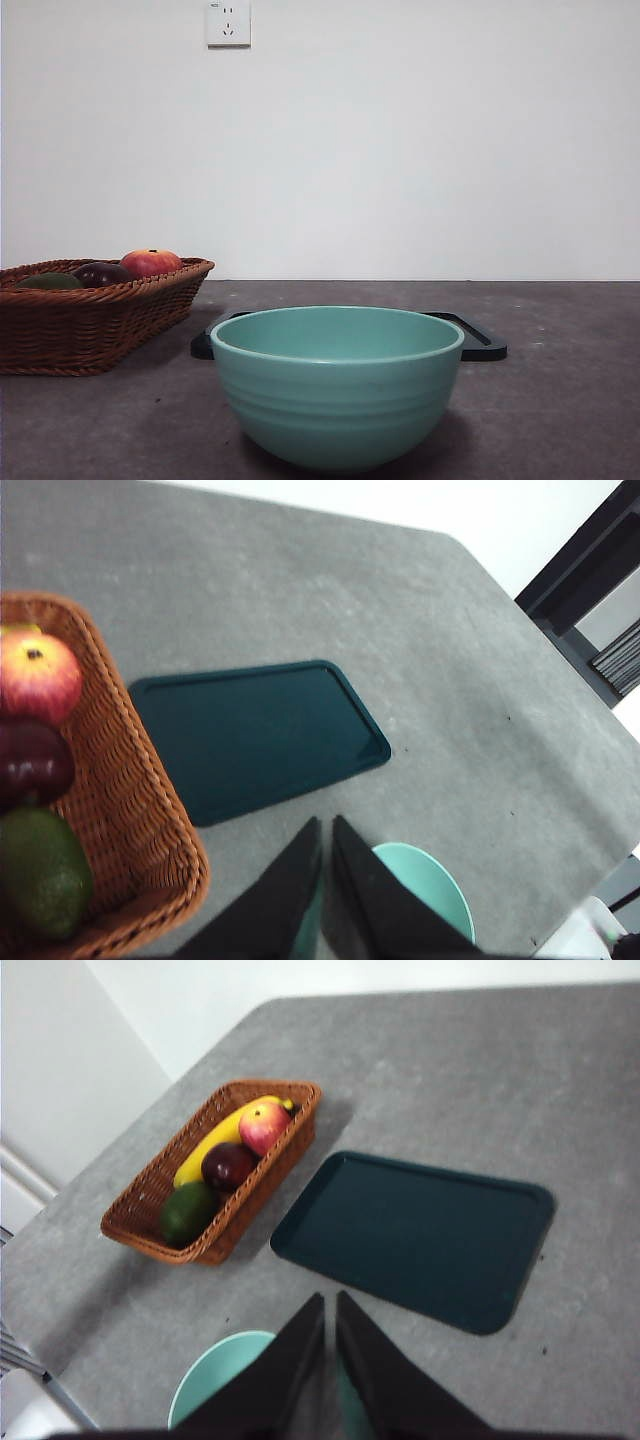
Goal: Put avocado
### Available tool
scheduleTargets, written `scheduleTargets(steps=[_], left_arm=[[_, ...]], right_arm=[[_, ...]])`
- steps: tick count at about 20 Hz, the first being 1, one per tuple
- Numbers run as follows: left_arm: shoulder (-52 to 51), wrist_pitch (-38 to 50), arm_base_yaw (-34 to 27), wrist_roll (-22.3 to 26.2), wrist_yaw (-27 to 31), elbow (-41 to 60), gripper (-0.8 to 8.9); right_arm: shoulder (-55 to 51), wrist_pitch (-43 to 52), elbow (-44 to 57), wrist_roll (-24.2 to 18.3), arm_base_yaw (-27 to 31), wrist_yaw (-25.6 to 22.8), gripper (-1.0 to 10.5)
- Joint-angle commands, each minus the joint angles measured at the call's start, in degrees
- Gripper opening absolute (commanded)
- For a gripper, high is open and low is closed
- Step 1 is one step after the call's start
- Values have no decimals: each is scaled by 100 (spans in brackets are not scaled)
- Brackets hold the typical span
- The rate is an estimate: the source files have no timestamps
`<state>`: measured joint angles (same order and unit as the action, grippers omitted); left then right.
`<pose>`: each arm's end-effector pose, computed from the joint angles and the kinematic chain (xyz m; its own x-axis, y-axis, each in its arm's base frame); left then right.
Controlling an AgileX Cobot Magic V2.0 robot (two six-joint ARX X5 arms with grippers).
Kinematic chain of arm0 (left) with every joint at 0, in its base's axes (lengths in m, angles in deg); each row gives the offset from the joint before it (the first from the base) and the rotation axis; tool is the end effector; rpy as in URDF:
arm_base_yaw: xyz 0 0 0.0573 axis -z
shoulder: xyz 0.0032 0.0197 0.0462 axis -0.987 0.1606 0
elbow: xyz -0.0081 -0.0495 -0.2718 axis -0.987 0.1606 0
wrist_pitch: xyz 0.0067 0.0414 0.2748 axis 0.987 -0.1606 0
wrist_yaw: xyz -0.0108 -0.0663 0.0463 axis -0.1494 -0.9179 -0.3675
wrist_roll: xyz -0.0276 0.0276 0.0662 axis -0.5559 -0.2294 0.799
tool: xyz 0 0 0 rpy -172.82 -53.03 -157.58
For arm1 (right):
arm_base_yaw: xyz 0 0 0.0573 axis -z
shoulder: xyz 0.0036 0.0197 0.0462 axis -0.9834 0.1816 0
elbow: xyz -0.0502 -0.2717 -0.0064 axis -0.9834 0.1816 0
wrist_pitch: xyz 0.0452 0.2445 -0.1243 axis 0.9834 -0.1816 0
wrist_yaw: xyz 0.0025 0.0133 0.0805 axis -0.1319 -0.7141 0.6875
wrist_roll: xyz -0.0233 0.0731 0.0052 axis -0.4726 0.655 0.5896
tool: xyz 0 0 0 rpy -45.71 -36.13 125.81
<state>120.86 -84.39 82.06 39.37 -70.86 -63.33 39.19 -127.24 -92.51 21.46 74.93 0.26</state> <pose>0.1651 -0.0435 0.3399 0.6456 -0.6586 -0.3867 0.5189 0.7497 -0.4107 0.1513 0.0487 0.3441 0.6693 0.6432 -0.3719 -0.5211 0.7632 0.3820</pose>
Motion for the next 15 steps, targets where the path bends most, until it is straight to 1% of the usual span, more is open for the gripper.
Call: scheduleTargets(steps=[1,3,5,6,7,9,10,11,15], left_arm=[[31,-35,7,-22,-48,-125,28],[28,-83,7,98,-48,-125,47],[28,-98,7,125,-48,-125,121],[28,-98,7,125,-48,-125,168],[28,-98,7,127,-48,-125,232],[28,-76,7,127,-48,-125,419],[28,-59,7,129,-48,-125,491],[28,-48,7,127,-48,-125,528],[28,-57,7,122,-48,-125,530]], right_arm=[[24,-20,-109,-76,-20,2,14],[22,-17,-109,-79,-20,4,15],[24,-15,-109,-109,-20,4,24],[24,-17,-109,-129,-20,4,58],[24,-17,-109,-151,-20,0,135],[24,-17,-109,-144,-20,0,428],[24,-17,-109,-142,-20,2,530],[24,-31,-109,-142,-20,4,569],[24,-42,-109,-144,-20,4,569]])
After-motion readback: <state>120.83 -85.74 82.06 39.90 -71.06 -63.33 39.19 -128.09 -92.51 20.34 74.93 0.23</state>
